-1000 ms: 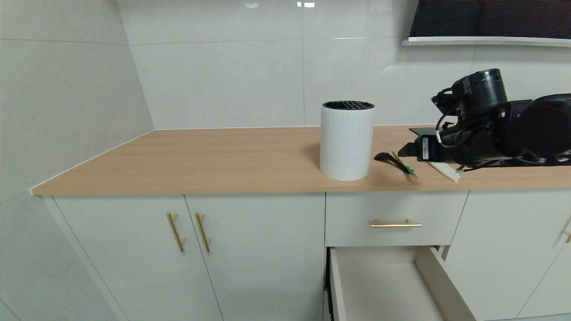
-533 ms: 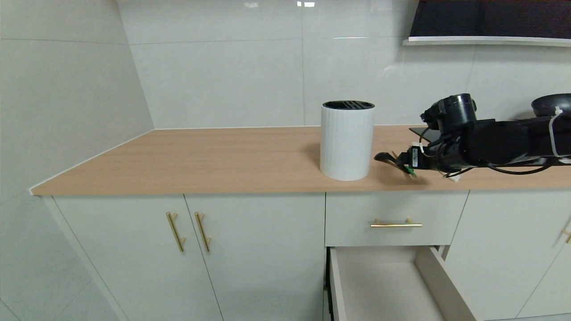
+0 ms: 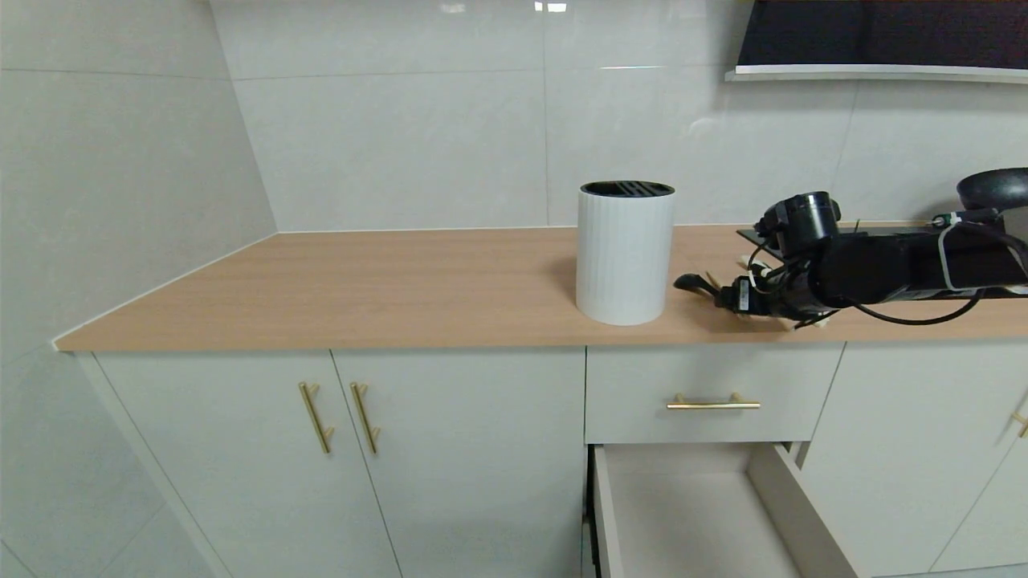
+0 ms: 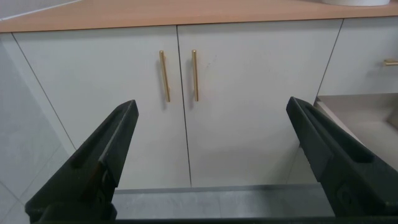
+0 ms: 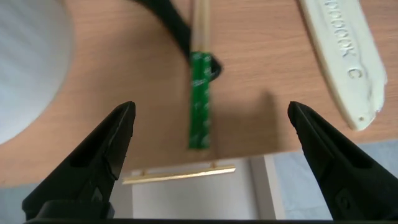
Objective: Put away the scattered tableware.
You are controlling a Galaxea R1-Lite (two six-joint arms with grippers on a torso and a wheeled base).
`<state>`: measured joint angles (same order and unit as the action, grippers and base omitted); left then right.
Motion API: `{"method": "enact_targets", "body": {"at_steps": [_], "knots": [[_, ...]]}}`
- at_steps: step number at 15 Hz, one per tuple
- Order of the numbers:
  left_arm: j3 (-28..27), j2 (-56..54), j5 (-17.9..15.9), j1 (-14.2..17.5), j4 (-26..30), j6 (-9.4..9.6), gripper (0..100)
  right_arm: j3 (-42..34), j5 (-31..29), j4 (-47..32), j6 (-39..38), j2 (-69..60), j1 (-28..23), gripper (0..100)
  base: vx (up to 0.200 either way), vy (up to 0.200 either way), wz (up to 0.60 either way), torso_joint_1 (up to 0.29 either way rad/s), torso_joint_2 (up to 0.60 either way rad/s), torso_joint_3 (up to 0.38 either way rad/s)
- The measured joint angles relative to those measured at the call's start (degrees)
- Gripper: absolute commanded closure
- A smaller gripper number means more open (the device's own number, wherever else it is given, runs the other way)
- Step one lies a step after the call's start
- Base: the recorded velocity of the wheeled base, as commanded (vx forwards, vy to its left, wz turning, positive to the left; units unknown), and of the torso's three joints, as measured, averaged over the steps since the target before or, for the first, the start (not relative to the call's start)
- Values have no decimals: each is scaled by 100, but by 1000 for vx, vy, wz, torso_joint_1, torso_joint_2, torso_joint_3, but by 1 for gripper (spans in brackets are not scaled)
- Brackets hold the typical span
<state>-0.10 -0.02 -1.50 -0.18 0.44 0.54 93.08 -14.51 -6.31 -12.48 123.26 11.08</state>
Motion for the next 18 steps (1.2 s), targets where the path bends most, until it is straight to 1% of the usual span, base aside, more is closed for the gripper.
{"method": "enact_targets", "body": {"at_steps": [5, 6, 11, 15, 18], "knots": [[0, 0, 2, 0, 2, 0, 0, 96, 0, -2, -62, 171, -1, 0, 0, 0, 0, 0, 0, 0], [0, 0, 2, 0, 2, 0, 0, 102, 1, -2, -68, 194, 0, 100, 0, 0, 0, 0, 0, 0], [0, 0, 0, 0, 0, 0, 0, 107, -10, -4, -78, 224, 16, 100, 0, 0, 0, 0, 0, 0], [0, 0, 0, 0, 0, 0, 0, 98, -167, -9, -89, 201, 13, 100, 0, 0, 0, 0, 0, 0], [0, 0, 0, 0, 0, 0, 0, 39, -202, -79, -243, 69, 16, 100, 0, 0, 0, 0, 0, 0]]}}
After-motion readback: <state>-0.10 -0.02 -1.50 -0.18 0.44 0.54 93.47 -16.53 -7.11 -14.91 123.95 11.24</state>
